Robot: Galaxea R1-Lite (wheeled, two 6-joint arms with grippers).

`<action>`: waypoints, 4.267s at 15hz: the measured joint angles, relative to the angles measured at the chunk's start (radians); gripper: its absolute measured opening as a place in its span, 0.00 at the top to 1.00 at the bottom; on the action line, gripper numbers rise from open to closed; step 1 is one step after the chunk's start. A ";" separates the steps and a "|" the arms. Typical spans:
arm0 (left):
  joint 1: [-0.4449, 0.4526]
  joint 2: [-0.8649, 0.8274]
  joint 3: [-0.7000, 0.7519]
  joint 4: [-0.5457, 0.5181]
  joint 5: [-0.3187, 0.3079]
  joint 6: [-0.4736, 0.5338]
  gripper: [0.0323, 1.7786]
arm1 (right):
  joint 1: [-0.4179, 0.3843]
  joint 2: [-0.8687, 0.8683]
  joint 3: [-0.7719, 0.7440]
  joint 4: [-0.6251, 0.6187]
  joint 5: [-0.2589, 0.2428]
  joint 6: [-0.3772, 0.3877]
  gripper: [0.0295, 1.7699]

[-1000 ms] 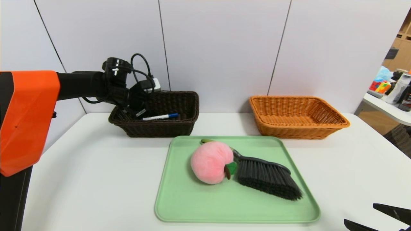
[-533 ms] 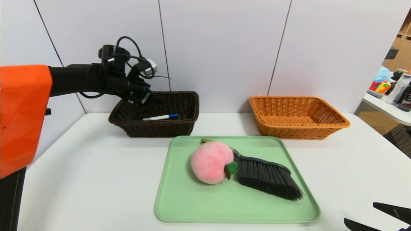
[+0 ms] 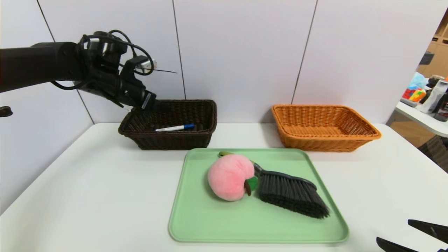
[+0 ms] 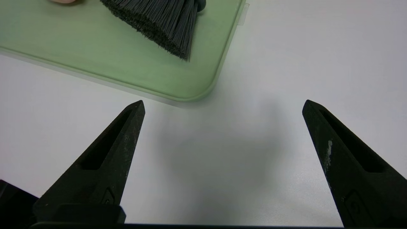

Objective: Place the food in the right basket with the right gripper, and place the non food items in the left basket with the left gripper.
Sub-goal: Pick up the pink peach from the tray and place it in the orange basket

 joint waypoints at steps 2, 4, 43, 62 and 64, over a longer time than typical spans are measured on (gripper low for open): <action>-0.007 -0.044 0.006 0.103 -0.001 -0.066 0.08 | 0.002 0.000 -0.005 -0.001 0.001 0.000 0.03; -0.026 -0.086 0.014 0.213 -0.003 -0.135 0.07 | 0.003 0.000 -0.013 -0.001 0.002 0.000 0.03; -0.261 -0.519 0.883 -0.187 -0.282 0.074 0.05 | 0.579 0.802 -0.614 -0.276 -0.026 -0.175 0.03; -0.259 -0.516 0.890 -0.187 -0.281 0.073 0.05 | 0.681 0.970 -0.511 -0.674 -0.238 -0.178 0.03; -0.254 -0.515 0.890 -0.187 -0.282 0.074 0.05 | 0.671 0.992 -0.524 -0.675 -0.239 -0.179 0.03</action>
